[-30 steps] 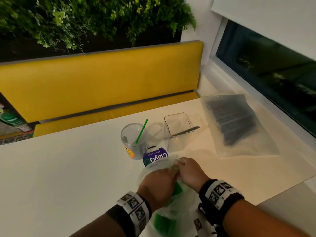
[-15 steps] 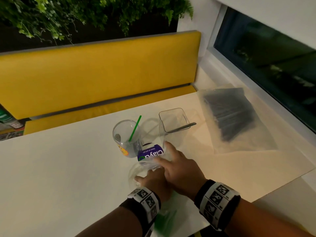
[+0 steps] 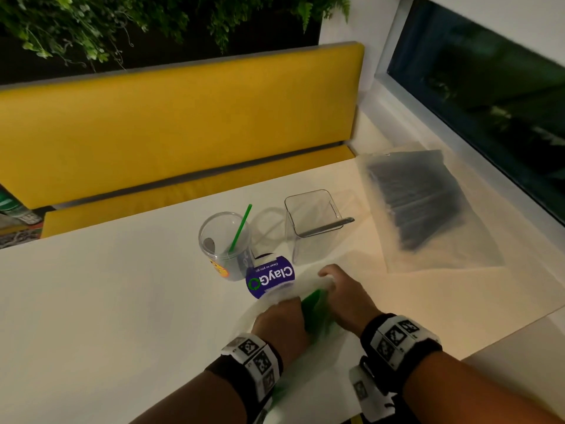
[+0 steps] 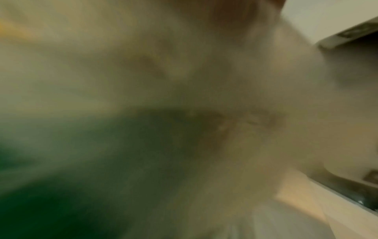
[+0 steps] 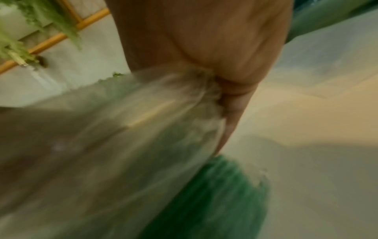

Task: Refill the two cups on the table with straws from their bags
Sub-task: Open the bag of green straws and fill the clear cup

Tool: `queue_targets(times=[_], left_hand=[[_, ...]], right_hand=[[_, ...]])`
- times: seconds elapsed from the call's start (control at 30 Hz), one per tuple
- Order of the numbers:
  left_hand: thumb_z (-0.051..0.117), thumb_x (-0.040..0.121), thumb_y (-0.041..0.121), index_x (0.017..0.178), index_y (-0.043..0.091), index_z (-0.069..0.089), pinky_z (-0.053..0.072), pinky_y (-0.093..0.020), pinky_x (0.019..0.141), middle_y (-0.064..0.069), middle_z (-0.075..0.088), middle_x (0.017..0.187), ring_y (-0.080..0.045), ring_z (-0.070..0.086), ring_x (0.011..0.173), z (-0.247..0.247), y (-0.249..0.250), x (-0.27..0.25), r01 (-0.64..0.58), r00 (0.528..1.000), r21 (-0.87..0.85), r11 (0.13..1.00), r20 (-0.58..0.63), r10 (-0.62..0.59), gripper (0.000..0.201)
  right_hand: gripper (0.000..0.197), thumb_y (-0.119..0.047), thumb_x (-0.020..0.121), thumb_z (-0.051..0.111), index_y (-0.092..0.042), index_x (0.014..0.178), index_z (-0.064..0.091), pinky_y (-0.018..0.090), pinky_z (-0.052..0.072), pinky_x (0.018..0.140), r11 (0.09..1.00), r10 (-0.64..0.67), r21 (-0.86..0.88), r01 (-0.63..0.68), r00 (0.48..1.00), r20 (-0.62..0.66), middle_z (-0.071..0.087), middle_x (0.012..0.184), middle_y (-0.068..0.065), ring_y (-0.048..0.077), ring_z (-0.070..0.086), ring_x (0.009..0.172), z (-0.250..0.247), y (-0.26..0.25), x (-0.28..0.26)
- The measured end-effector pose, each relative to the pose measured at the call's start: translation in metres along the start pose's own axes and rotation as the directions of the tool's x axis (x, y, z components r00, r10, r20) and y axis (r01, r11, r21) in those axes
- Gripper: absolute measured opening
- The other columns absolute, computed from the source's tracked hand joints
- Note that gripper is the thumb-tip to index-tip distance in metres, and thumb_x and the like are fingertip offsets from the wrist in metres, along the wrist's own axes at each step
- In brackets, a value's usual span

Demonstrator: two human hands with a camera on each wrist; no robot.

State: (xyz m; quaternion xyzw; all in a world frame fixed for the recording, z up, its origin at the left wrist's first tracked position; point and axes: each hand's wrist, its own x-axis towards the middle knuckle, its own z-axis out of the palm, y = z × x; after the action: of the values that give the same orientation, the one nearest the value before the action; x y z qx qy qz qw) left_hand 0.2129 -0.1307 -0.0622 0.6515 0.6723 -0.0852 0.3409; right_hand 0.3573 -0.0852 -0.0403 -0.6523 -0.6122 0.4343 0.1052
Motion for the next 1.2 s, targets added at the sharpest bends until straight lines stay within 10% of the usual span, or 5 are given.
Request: queue_targets(times=[0.27,0.63,0.7,0.87,1.2], left_hand=[[0.048,0.102,0.025,0.140,0.021,0.049,0.035,-0.033,0.113,-0.004,0.057,0.137,-0.022,0.053,0.127,-0.011,-0.004,-0.001,-0.125,0.988,0.071,0.990,-0.087,0.131,0.038],[0.049,0.102,0.034,0.134,0.023,0.051,0.040,-0.027,0.106,0.001,0.061,0.129,-0.017,0.056,0.118,-0.049,-0.015,-0.025,-0.191,0.969,-0.026,0.981,-0.168,0.184,0.034],[0.048,0.102,0.035,0.126,0.025,0.056,0.041,-0.022,0.099,0.003,0.064,0.120,-0.014,0.059,0.109,-0.057,-0.017,-0.033,-0.240,0.960,-0.072,0.968,-0.164,0.226,0.028],[0.051,0.097,0.034,0.111,0.029,0.063,0.045,-0.023,0.090,0.008,0.068,0.104,-0.010,0.060,0.094,-0.066,-0.023,-0.042,-0.306,0.946,-0.115,0.945,-0.149,0.288,0.020],[0.066,0.083,0.018,0.099,0.022,0.064,0.053,-0.039,0.079,0.001,0.067,0.088,-0.013,0.061,0.079,-0.087,-0.014,-0.071,-0.448,0.893,-0.357,0.820,-0.139,0.427,0.017]], right_hand=[[0.031,-0.039,0.081,0.074,-0.027,0.105,0.060,0.030,0.055,0.080,0.974,-0.088,0.223,0.050,0.982,0.166,0.069,0.100,-0.004,0.015,0.065,0.095,-0.003,-0.007,-0.016],[0.027,-0.006,0.087,0.062,-0.030,0.094,0.053,0.027,0.049,0.065,0.949,-0.226,0.217,0.227,0.974,-0.028,0.058,0.095,0.000,0.016,0.055,0.081,-0.022,-0.013,-0.016],[0.021,-0.003,0.083,0.063,-0.021,0.086,0.054,0.041,0.051,0.061,0.864,-0.228,0.475,0.170,0.971,0.068,0.060,0.095,0.007,0.022,0.056,0.079,-0.026,-0.016,-0.019],[0.022,0.003,0.080,0.065,-0.017,0.072,0.058,0.031,0.053,0.053,0.570,-0.202,0.807,-0.153,0.926,0.318,0.069,0.109,0.019,0.033,0.064,0.078,-0.037,-0.017,-0.024],[0.044,0.022,0.075,0.058,-0.019,0.064,0.070,0.020,0.053,0.062,0.953,-0.059,0.300,0.048,0.998,0.027,0.070,0.072,0.001,0.014,0.065,0.067,-0.011,-0.016,-0.009]])
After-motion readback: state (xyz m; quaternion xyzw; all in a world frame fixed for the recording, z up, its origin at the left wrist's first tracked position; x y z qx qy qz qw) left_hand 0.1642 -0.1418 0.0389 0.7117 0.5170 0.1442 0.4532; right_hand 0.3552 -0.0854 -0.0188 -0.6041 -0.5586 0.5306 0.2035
